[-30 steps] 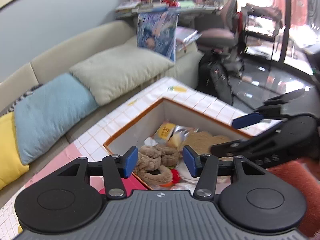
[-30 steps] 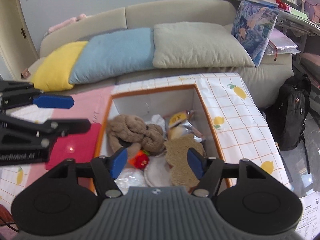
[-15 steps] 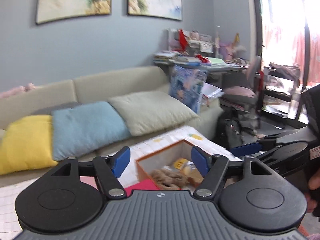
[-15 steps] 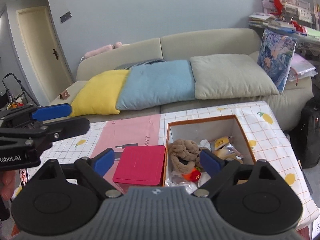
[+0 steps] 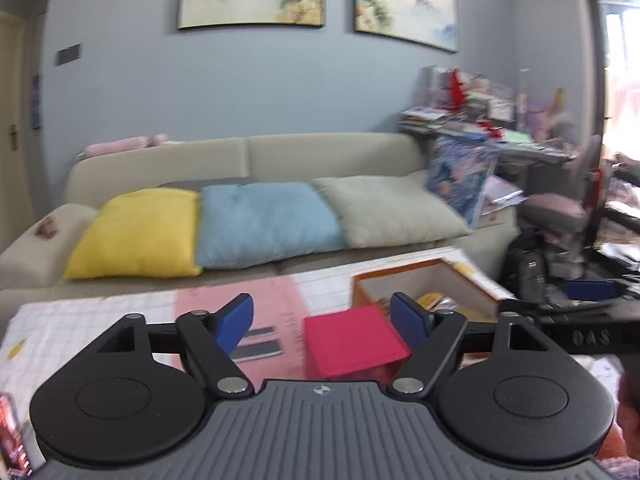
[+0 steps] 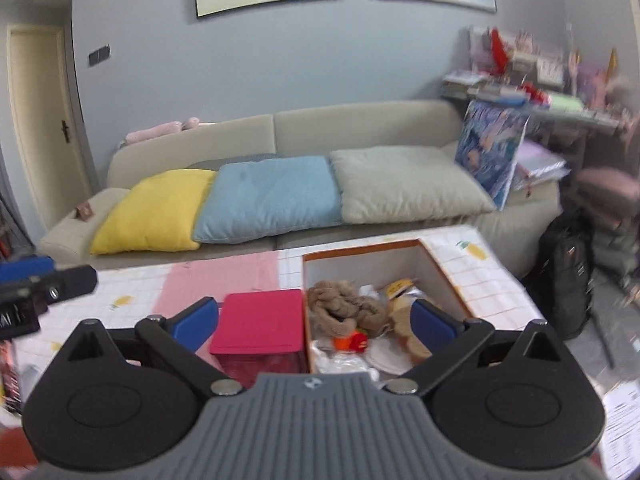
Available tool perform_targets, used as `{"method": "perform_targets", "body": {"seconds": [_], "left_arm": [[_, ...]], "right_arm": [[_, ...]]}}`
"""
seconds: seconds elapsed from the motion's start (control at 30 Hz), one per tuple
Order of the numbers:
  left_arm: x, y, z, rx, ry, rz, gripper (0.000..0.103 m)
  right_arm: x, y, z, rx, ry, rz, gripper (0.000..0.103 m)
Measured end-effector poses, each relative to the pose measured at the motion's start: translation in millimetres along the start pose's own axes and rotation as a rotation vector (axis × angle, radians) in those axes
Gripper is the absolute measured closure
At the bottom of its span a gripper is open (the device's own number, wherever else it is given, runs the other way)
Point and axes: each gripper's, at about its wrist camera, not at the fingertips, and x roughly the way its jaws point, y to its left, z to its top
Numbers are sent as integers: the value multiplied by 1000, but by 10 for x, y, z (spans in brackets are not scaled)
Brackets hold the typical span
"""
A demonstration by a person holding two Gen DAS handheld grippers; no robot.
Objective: Organize soft objects
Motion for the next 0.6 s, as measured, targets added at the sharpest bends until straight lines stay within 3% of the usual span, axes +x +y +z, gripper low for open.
{"method": "perform_targets", "body": {"seconds": [0.1, 0.17, 0.43, 0.6], "left_arm": [[-8, -19, -129, 1, 13, 75, 10], [-10, 3, -221, -27, 46, 95, 9], [117, 107, -521, -107, 234, 89, 9], [142, 68, -594, -87, 278, 82, 9]], "right_arm": [[-4, 142, -203, -90, 23, -46, 3], [-1, 179, -298, -91, 51, -27, 3], [143, 222, -412, -86, 132, 5, 3], [255, 206, -485, -71, 197, -4, 3]]}}
